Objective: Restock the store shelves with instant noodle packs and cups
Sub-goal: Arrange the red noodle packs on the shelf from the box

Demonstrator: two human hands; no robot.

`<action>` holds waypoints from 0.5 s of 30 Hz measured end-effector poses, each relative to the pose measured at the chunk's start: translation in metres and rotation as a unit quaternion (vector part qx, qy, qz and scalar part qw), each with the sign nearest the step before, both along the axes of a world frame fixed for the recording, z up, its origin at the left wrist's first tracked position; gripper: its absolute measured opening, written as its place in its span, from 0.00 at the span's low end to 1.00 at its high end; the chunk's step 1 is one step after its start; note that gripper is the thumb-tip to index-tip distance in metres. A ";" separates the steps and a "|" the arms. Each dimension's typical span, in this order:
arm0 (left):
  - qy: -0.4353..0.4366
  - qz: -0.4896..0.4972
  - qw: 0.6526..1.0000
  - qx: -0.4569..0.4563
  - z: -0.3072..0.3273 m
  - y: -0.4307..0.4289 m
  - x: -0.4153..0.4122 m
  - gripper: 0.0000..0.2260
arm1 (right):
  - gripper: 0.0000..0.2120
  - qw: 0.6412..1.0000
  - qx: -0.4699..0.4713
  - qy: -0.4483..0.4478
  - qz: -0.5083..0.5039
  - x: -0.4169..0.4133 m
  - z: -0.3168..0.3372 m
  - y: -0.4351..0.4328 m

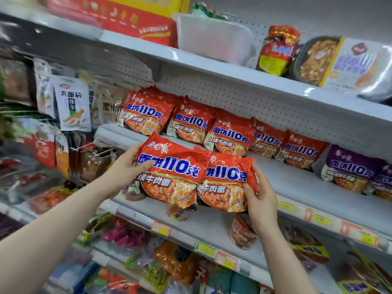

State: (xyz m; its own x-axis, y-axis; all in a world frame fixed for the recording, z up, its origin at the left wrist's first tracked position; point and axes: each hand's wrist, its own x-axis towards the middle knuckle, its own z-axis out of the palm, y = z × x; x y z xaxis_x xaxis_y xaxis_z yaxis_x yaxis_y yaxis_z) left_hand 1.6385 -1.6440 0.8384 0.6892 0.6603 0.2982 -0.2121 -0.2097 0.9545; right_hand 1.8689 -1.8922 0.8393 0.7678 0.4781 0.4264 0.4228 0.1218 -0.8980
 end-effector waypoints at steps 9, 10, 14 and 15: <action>-0.008 -0.052 0.998 0.017 0.036 0.106 0.005 0.25 | 0.21 0.990 0.002 -0.028 -0.138 0.008 0.031 0.094; -0.011 -0.051 0.998 0.020 0.037 0.114 0.007 0.23 | 0.21 0.989 0.010 -0.021 -0.147 0.010 0.034 0.104; -0.027 -0.041 0.999 0.016 0.042 0.140 0.012 0.22 | 0.22 0.985 0.021 -0.026 -0.169 0.026 0.043 0.151; -0.029 -0.037 0.999 0.017 0.043 0.145 0.013 0.21 | 0.22 0.985 0.019 -0.028 -0.171 0.029 0.047 0.162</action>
